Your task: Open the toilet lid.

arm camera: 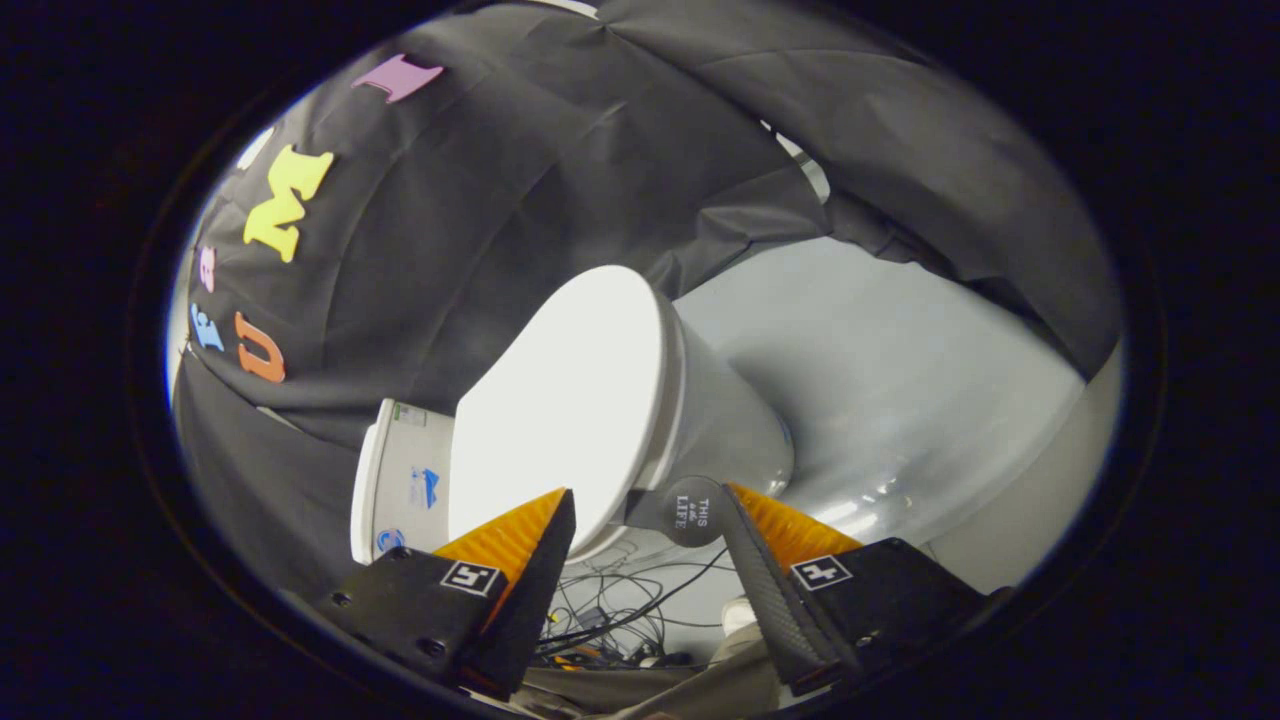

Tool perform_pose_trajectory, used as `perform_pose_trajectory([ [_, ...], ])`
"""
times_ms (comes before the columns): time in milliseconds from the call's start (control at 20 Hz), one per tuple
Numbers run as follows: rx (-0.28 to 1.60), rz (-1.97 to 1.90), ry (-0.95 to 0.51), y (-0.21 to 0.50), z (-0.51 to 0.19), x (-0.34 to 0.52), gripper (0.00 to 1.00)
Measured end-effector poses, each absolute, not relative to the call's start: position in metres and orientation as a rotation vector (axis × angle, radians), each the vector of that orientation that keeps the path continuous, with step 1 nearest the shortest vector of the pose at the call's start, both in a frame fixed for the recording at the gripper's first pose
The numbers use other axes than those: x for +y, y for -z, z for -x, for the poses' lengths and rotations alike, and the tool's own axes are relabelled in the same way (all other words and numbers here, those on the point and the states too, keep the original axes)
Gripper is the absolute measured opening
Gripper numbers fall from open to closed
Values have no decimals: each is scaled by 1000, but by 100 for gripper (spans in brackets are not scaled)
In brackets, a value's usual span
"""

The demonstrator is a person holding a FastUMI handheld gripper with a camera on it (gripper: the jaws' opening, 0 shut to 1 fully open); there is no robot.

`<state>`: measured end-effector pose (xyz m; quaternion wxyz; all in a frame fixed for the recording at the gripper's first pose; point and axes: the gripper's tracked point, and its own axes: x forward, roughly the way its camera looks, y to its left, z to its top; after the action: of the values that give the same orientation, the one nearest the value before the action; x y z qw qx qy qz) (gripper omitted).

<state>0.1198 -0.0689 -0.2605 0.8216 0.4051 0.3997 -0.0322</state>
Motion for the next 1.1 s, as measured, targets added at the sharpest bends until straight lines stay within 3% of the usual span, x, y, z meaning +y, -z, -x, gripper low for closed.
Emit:
perform_pose_trajectory([
  [400,897,-978,67,284,-118,-62,88],
  [700,886,-1079,11,293,-128,-53,59],
  [800,883,-1103,-1,294,-128,-51,41],
  [1100,856,-1207,13,287,-133,-53,25],
])
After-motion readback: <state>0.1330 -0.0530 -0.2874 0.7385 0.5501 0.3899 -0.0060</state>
